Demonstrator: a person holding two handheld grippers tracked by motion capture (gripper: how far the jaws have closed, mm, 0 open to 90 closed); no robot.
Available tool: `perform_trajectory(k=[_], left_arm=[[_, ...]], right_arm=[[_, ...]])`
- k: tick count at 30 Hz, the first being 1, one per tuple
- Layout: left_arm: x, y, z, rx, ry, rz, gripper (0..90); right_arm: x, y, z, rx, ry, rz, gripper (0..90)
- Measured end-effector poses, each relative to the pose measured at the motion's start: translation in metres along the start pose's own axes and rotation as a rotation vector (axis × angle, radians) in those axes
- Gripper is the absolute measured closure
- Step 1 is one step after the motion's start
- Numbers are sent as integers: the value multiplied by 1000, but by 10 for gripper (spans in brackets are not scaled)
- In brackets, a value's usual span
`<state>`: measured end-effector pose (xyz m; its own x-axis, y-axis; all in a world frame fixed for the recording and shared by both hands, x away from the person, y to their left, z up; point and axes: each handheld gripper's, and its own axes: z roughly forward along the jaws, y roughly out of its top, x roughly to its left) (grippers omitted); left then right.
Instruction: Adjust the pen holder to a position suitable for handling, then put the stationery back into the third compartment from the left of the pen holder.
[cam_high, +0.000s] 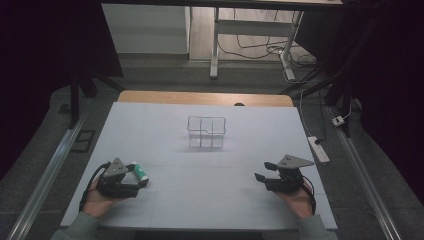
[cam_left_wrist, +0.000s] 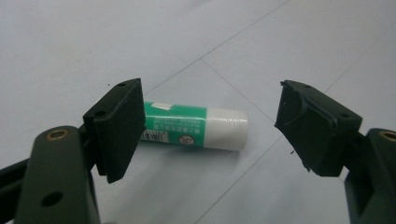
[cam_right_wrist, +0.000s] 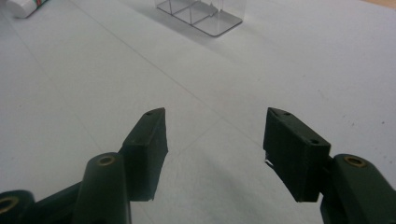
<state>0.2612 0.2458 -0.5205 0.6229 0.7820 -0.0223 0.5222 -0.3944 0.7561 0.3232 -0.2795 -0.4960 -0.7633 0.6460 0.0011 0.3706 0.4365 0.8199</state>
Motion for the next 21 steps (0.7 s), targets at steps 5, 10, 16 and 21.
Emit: perform_trajectory(k=[5, 10, 16, 21], left_arm=[[0, 0, -1, 0, -1, 5, 235], [-2, 1, -4, 5, -12, 26, 235], [-5, 4, -6, 15, -11, 44, 235], [-3, 9, -12, 22, -15, 54, 236]], right_arm=[[1, -4, -3, 9, -6, -16, 341], [-3, -7, -6, 4, -12, -5, 314], [-4, -8, -1, 29, -13, -18, 306], [-4, -7, -1, 30, -7, -17, 304]])
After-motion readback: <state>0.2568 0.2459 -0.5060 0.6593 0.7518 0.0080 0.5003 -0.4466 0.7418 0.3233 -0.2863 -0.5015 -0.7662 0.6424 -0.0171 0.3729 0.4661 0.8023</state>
